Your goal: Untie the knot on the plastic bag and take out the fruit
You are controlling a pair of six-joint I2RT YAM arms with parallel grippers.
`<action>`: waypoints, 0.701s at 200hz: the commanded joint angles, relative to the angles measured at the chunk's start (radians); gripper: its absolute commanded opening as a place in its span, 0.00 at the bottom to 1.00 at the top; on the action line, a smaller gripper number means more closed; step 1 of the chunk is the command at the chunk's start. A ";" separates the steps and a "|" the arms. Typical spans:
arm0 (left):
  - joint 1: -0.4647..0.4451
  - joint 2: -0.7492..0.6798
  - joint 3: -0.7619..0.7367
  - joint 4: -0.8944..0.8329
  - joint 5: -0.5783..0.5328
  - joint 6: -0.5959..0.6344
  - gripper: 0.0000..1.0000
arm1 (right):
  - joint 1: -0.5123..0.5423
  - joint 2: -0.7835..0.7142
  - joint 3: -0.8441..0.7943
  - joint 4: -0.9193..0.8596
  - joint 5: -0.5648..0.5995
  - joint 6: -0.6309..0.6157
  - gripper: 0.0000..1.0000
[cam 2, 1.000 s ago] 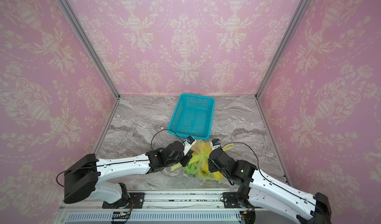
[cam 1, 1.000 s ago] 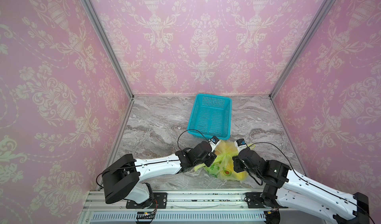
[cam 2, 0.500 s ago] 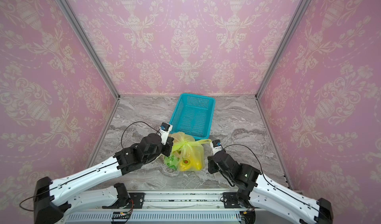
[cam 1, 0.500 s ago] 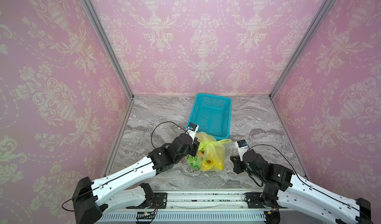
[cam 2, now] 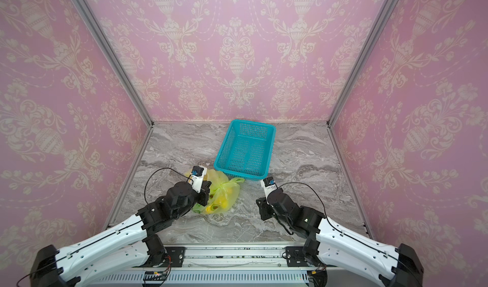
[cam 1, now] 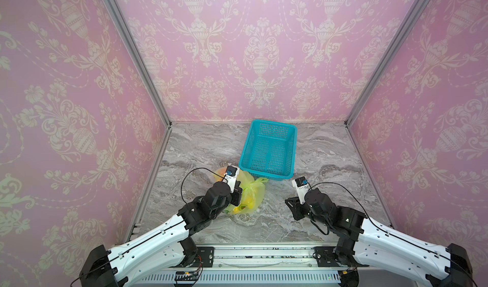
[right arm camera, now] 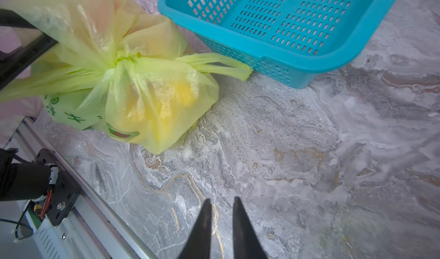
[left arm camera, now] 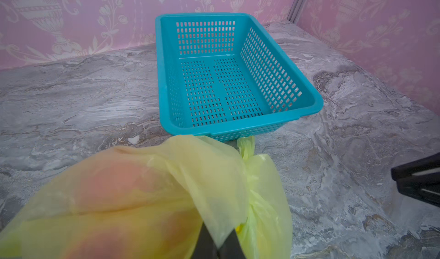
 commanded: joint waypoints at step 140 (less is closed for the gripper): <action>0.002 0.026 -0.030 0.127 0.055 0.029 0.00 | 0.073 0.623 0.381 0.090 0.169 -0.093 0.00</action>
